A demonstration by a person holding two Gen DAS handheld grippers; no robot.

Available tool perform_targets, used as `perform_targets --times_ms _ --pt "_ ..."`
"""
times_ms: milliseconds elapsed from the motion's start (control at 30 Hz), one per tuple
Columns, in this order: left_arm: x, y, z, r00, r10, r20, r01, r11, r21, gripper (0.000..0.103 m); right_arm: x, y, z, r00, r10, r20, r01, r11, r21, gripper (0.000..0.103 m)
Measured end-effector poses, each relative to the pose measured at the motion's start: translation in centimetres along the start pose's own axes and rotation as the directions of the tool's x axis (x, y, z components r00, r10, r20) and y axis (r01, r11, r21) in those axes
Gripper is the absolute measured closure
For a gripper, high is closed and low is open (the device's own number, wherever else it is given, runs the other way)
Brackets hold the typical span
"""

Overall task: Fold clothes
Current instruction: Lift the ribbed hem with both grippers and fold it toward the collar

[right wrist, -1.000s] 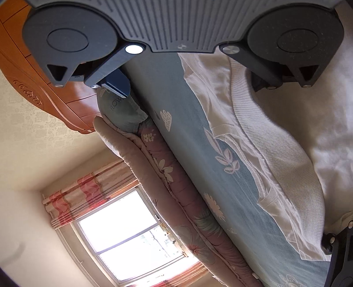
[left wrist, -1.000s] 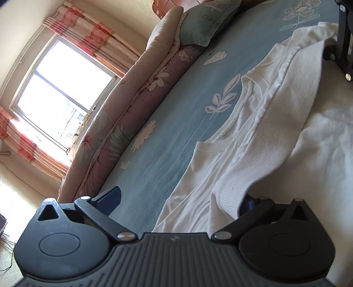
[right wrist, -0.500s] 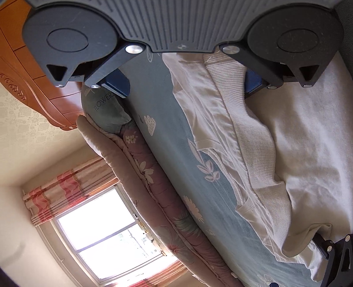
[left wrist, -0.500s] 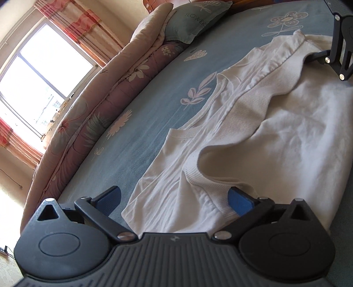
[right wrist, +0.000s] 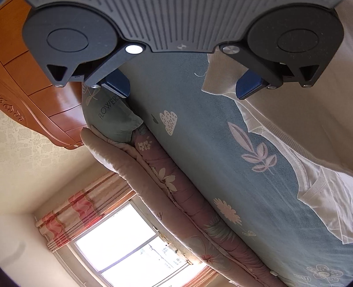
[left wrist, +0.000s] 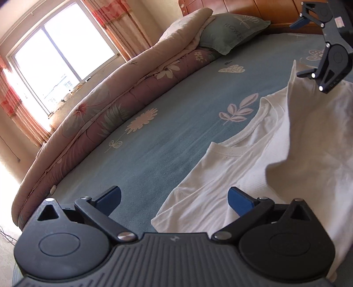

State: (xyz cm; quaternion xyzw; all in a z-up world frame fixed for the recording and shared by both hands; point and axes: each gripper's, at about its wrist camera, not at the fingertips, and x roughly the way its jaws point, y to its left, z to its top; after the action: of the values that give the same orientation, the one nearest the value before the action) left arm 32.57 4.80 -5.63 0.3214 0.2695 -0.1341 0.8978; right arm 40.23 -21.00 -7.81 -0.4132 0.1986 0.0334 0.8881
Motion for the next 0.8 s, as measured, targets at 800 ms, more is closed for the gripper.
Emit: perform_targets --times_ms 800 --pt "3.6 4.0 0.2 0.99 0.087 -0.112 -0.104 0.982 -0.155 0.001 -7.5 1.3 -3.6 0.966 0.258 -0.03 -0.255 0.963 0.087 0.0"
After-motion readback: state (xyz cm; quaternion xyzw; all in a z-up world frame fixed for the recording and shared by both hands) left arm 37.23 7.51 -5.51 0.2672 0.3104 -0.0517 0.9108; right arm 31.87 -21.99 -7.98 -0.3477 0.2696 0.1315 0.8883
